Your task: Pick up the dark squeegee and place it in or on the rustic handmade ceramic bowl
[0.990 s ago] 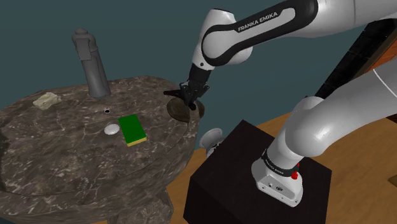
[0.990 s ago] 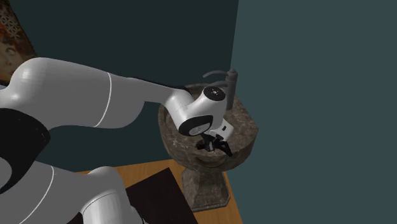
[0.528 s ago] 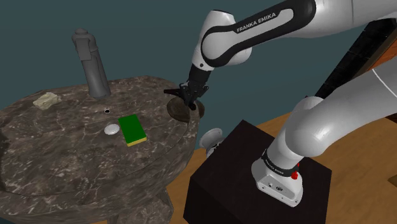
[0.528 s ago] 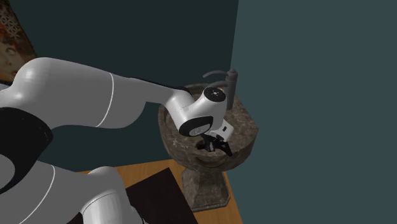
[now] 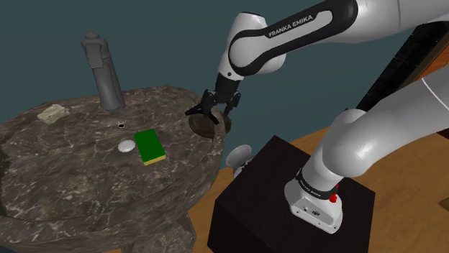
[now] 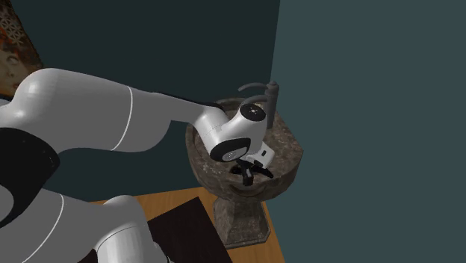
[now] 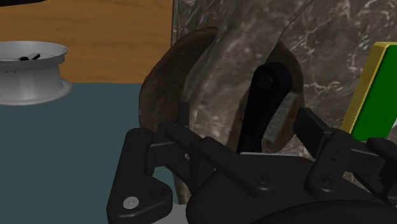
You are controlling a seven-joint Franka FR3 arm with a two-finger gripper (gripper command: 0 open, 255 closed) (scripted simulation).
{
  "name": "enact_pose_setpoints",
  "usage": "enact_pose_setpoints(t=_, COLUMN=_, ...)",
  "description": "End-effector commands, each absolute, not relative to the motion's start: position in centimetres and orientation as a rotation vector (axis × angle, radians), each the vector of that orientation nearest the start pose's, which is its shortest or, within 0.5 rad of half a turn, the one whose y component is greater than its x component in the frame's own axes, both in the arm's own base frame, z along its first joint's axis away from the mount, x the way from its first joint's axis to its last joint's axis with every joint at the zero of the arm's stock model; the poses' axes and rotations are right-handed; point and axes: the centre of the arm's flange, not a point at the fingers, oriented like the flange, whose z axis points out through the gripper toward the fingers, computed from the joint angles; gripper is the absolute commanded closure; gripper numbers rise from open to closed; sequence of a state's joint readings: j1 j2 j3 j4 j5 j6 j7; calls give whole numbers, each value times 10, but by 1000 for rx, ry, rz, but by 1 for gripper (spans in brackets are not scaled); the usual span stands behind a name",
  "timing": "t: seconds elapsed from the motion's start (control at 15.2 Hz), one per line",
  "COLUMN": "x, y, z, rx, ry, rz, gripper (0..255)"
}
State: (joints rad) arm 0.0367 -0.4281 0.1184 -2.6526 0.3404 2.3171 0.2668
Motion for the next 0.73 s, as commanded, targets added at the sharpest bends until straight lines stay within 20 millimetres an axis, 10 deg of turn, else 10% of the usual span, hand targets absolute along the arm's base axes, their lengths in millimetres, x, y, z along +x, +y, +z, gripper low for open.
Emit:
enact_pose_setpoints(t=0.0, x=390, y=64, z=407, rx=-2873, ry=494, rz=-69, gripper=0)
enact_pose_setpoints(t=0.66, x=388, y=59, z=430, rx=-2873, ry=494, rz=-69, gripper=0)
